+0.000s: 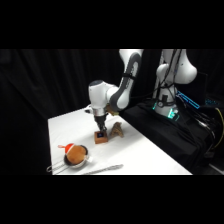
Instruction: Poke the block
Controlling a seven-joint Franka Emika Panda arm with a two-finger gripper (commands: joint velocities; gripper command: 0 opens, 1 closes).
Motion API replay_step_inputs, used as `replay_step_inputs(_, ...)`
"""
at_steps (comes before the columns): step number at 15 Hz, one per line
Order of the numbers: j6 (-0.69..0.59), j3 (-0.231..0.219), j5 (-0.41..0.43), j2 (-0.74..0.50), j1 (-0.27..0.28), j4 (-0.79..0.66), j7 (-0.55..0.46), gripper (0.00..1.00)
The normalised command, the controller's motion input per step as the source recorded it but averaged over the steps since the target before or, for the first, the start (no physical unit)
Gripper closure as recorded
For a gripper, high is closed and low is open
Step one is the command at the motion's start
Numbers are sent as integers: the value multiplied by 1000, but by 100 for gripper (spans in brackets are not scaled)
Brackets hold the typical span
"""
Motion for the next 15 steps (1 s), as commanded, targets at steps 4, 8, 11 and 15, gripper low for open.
replay_step_inputs(4,-356,-31,-93,-510,32,-175,26,42)
replay_step_inputs(8,-416,-23,-67,-542,31,-126,23,9)
replay_step_inputs(11,-388,-21,-34,-441,29,-42,8,0)
replay_step_inputs(15,-356,-28,-13,-332,33,23,35,0)
